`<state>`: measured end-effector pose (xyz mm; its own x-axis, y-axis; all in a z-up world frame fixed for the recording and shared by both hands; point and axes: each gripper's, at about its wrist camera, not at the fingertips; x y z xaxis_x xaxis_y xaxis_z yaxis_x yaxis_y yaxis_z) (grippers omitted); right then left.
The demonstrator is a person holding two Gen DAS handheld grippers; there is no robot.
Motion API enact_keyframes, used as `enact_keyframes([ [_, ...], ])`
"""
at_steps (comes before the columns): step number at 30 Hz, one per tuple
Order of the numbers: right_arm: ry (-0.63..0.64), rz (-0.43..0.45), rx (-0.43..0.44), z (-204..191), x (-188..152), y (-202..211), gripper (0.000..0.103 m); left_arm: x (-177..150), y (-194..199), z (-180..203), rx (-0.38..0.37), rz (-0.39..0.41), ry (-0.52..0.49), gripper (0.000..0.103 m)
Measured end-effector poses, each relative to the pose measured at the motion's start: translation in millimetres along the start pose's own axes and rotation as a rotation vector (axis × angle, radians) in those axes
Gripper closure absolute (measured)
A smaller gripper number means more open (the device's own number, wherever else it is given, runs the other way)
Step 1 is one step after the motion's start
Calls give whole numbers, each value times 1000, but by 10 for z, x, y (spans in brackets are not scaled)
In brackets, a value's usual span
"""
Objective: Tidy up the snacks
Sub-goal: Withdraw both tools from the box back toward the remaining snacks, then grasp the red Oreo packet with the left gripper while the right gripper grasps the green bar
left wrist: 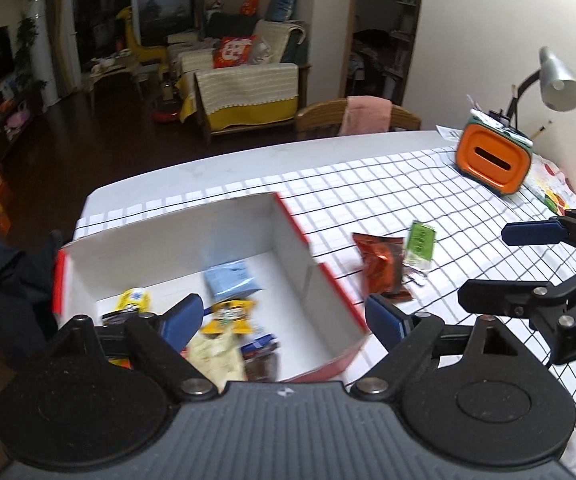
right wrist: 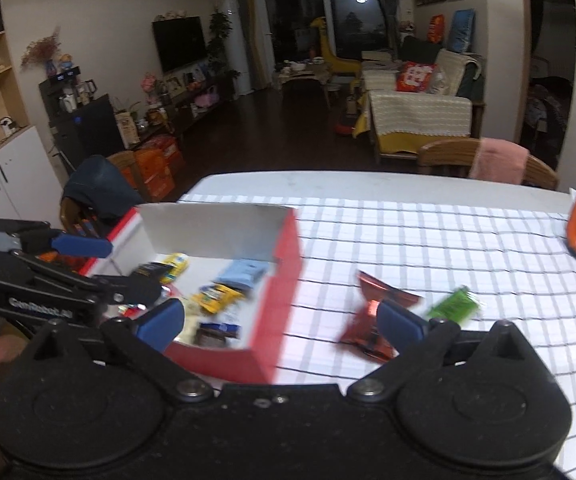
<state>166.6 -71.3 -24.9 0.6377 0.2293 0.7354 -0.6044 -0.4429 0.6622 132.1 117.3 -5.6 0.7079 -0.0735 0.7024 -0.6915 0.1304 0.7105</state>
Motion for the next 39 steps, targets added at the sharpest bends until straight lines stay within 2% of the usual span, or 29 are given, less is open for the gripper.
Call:
enact_keyframes([
  [9,-31,-47,-92,770,-100,-38,0,106,-413,690,-7,-41,-43,13],
  [13,-34,-71,-101,1082,-117,-132,1,150,-624,964,-4,-63,-53,13],
  [22,-75,-130,-169,1635,-82,-584,1,272,-1185,1465,54,-110,-85,13],
  [31,-172,-215,-237,1920,-45,-1241,5,355,-1761,1537,123,-214,-54,13],
  [39,-229,-280,-290,1998,-51,-1788,8,368,-2067,1421,141,-300,-5,13],
])
Point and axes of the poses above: each gripper's, at about its wrist camera, not at the fingertips, and y roughly against the way its jaws point, z to its right, x to its top
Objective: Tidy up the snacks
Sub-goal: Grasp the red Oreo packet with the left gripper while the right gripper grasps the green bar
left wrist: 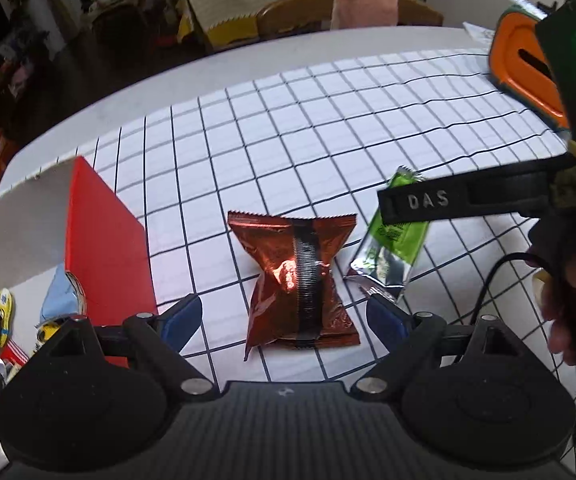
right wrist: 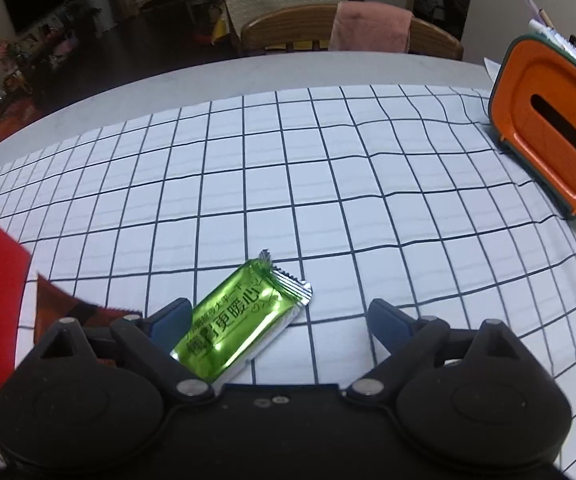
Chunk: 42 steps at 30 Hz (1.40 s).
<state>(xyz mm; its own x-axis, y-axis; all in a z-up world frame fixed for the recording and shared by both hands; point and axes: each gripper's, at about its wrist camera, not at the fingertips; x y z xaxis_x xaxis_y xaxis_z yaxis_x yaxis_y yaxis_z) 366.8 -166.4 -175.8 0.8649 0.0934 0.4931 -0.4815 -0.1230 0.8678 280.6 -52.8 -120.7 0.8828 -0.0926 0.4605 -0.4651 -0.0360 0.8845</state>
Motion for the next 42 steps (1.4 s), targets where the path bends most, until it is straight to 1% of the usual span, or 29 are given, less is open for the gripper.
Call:
enact_keyframes([
  [8,48,-9,-64,-242,91,-205,8,55,-152,-35,2,-41,12,13],
  [12,117,-18,-90,-394,25,-255,10,80,-205,-40,-11,-54,17,13],
  [14,141,-19,-89,-444,-43,-241,10,92,-231,-38,-9,-59,17,13],
  [20,172,-22,-72,-353,-212,-122,11,122,-307,-55,-5,-72,20,13],
  [21,175,-26,-65,-309,-218,-126,12,127,-328,-60,-6,-73,18,13],
  [23,173,-31,-49,-243,-271,-86,18,133,-358,-63,-4,-77,17,13],
  [24,170,-34,-36,-209,-273,-68,24,139,-378,-71,-6,-81,17,14],
  [25,170,-35,-26,-186,-300,-40,28,141,-388,-78,-5,-81,21,14],
  [26,172,-35,-21,-161,-319,-18,29,144,-399,-82,-8,-81,24,14],
  [27,172,-34,-19,-129,-342,0,35,148,-406,-81,-10,-82,25,15],
  [28,169,-32,-10,-98,-366,22,43,152,-411,-83,-14,-80,24,19],
  [29,162,-33,2,-72,-393,48,47,154,-417,-84,-19,-79,24,22],
  [31,156,-28,10,-31,-455,99,60,163,-415,-67,-27,-82,20,34],
  [32,160,-22,12,-10,-490,120,61,164,-401,-55,-29,-83,19,37],
  [33,162,-21,17,8,-515,136,62,164,-400,-52,-31,-82,19,44],
  [35,153,-15,30,54,-559,160,62,161,-392,-54,-35,-82,18,48],
  [36,148,-11,32,112,-593,155,62,156,-387,-61,-41,-82,22,55],
  [37,144,-7,32,133,-628,168,62,145,-380,-74,-46,-82,25,58],
  [42,131,2,51,192,-679,271,62,105,-314,-98,-56,-72,36,64],
])
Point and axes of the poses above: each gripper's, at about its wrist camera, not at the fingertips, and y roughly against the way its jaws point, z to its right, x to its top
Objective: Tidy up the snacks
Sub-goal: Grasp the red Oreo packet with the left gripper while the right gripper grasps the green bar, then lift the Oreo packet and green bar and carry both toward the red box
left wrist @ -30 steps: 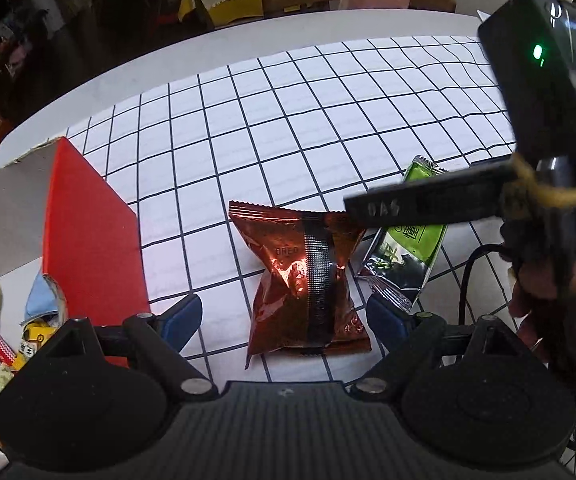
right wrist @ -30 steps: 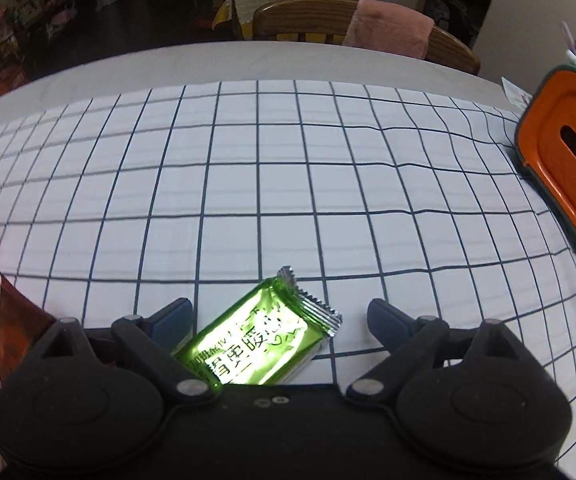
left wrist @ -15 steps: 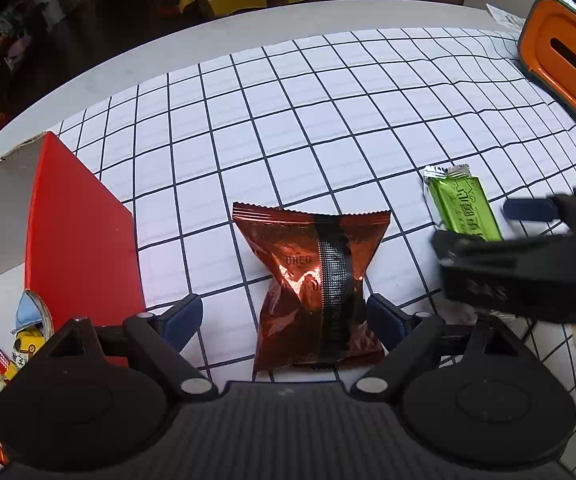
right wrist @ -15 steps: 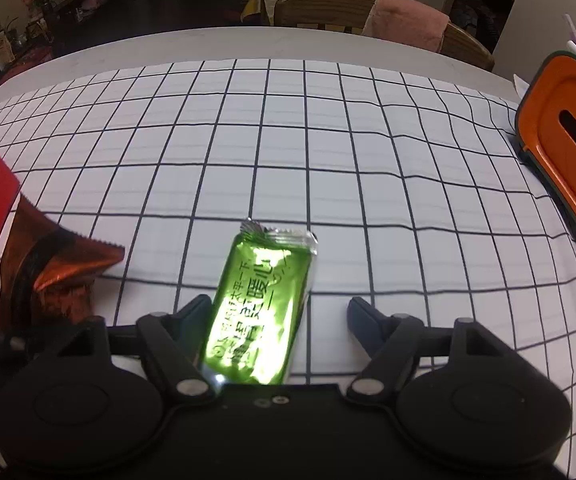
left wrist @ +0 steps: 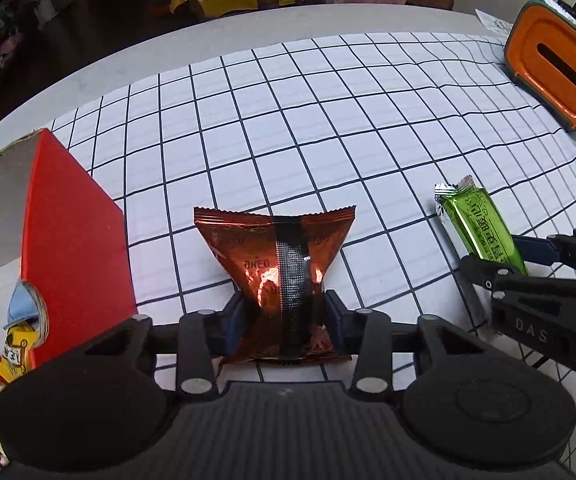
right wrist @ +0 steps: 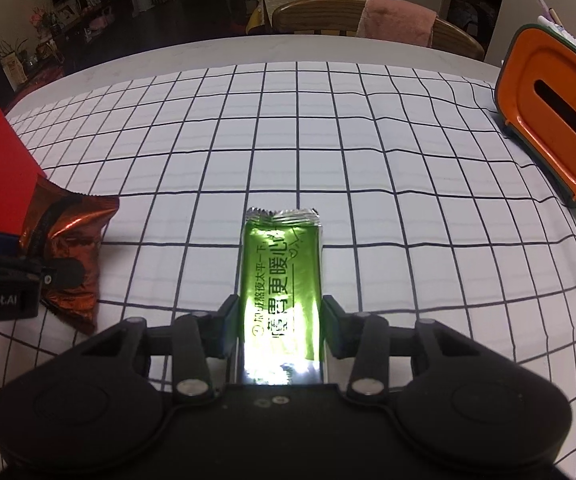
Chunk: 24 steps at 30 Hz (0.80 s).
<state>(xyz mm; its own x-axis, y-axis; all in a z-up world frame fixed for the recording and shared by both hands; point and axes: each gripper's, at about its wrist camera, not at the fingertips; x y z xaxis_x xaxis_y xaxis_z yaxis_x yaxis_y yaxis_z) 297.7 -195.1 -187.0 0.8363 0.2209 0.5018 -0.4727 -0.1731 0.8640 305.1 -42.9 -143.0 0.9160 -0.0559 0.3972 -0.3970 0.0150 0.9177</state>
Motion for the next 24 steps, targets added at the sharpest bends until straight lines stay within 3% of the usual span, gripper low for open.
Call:
enact_keyframes([
  [18,15,94,72,-316,-190,929,62,-401,720,-139,-47,56,45,66],
  [24,34,131,97,-588,-224,1235,62,-592,1053,-296,-45,79,49,66],
])
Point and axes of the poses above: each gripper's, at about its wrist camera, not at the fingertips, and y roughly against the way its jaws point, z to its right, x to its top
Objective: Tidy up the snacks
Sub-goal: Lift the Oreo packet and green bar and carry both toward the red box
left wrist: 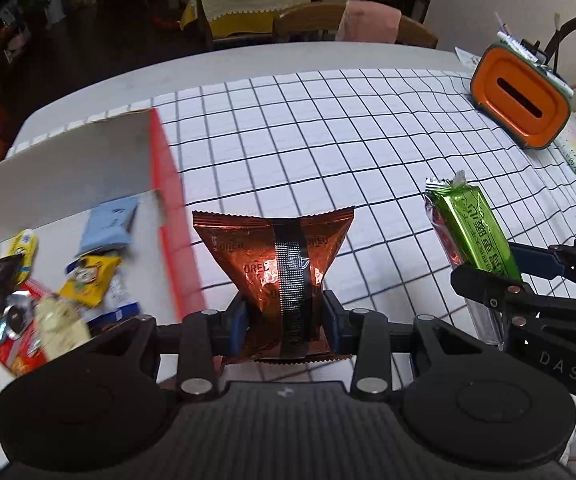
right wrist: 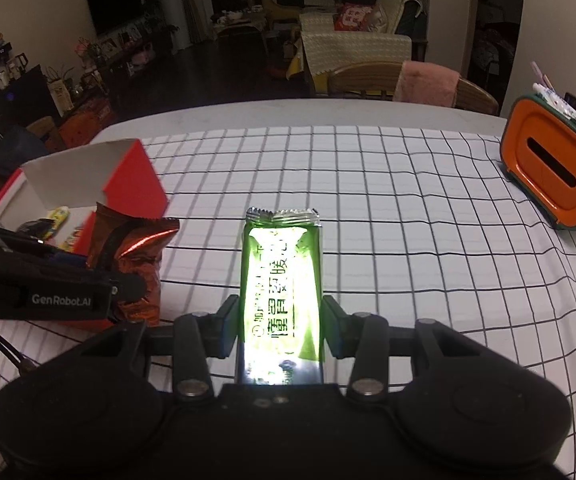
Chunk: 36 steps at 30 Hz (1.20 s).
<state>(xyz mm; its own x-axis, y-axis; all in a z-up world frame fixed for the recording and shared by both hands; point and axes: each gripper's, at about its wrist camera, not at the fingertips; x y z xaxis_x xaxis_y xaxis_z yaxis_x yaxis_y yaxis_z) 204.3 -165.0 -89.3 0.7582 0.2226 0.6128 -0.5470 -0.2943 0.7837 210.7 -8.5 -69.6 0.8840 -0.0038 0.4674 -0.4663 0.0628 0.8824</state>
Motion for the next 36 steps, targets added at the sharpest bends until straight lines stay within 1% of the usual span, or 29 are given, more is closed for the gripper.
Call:
enact_keyframes([
  [8,39,50,31,-462,49,289,62,-167,482,-238,-36,37,8,66],
  [17,60,106,42,-862,159,443,62,-254,915,-507,-43,109,-16,70],
  [21,62,115,46,-975,208,418,62,-272,1008,-685,-33,127,-14,73],
  [26,83,120,52,-1153,288,333,62,-273,1082,-974,-6,148,8,73],
  [30,95,110,56,-1324,318,233,62,-274,1027,-1243,29,137,47,73],
  [33,97,105,61,-1371,336,176,62,-344,1009,-1408,24,122,64,73],
  [36,101,92,63,-1370,295,174,62,-467,1010,-1415,3,105,30,73],
])
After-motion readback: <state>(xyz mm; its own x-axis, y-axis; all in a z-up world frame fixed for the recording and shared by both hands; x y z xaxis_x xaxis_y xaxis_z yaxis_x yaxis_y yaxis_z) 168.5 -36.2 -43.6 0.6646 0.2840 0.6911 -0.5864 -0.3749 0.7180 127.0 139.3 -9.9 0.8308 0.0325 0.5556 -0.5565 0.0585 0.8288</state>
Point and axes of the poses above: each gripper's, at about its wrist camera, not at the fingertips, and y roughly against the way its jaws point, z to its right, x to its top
